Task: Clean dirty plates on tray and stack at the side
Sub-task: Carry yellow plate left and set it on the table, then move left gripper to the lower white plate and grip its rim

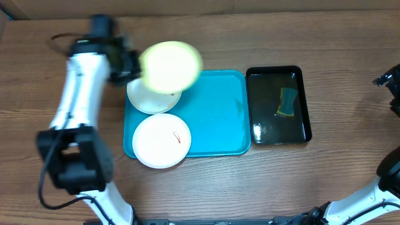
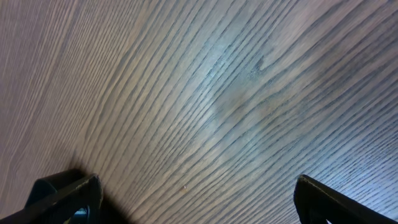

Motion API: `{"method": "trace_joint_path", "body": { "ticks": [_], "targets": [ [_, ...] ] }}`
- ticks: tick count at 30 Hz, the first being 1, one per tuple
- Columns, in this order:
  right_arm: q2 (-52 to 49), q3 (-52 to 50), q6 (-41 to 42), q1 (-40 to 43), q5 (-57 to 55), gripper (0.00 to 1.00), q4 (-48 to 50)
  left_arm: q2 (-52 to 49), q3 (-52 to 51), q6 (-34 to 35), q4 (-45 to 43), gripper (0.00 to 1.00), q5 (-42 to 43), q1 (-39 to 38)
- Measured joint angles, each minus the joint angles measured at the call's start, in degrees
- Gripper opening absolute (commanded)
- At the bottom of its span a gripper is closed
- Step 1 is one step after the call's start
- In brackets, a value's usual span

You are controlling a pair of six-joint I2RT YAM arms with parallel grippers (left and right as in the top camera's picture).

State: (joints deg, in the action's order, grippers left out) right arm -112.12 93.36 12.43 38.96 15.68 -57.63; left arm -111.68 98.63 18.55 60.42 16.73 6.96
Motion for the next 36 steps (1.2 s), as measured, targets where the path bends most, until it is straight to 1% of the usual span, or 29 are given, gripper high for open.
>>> {"method": "trace_joint_path", "body": {
  "ticks": [5,8,13,17,18,24,30,31,32,33,34,35,36],
  "targets": [
    [0.00,0.00,0.00,0.00,0.02,1.00,0.02,0.00,-0.02,0.00,4.92,0.04,-1.77,15.65],
    [0.00,0.00,0.00,0.00,0.00,1.00,0.02,0.00,-0.02,0.07,6.23,0.04,-3.08,23.21],
    [-0.02,0.00,-0.02,0.00,0.02,1.00,0.00,0.02,-1.86,1.03,4.76,0.04,-7.78,30.25],
    [0.00,0.00,0.00,0.00,0.00,1.00,0.00,0.02,-6.23,1.11,0.28,0.04,-10.69,32.37],
    [0.00,0.00,-0.02,0.00,0.00,1.00,0.00,0.02,-8.39,1.18,-2.43,0.04,-11.45,32.52],
    [0.00,0.00,-0.02,0.00,0.00,1.00,-0.02,0.02,-14.75,1.25,-11.30,0.04,-12.33,32.24],
    [0.00,0.00,-0.02,0.02,0.00,1.00,-0.02,0.02,-18.40,1.20,-17.00,0.04,-12.50,31.23],
    [-0.02,0.00,0.00,0.02,0.00,1.00,-0.02,0.02,-18.80,1.22,-17.73,0.06,-12.50,30.95],
    [0.00,0.00,-0.04,0.00,-0.02,1.00,-0.02,0.02,-19.34,1.20,-18.78,0.10,-12.50,30.58],
    [0.00,0.00,-0.04,0.00,0.00,1.00,-0.02,0.02,-19.76,1.16,-19.67,0.22,-12.50,30.10],
    [0.00,0.00,0.02,0.00,0.00,1.00,-0.04,0.02,-19.96,0.90,-20.17,0.46,-12.52,29.68],
    [0.00,0.00,-0.02,0.00,0.00,1.00,0.00,0.02,-20.13,0.72,-20.61,0.74,-12.50,29.14],
    [0.00,0.00,-0.04,0.00,0.00,1.00,-0.04,0.02,-20.17,0.81,-20.76,0.96,-12.48,28.55]
  ]
}}
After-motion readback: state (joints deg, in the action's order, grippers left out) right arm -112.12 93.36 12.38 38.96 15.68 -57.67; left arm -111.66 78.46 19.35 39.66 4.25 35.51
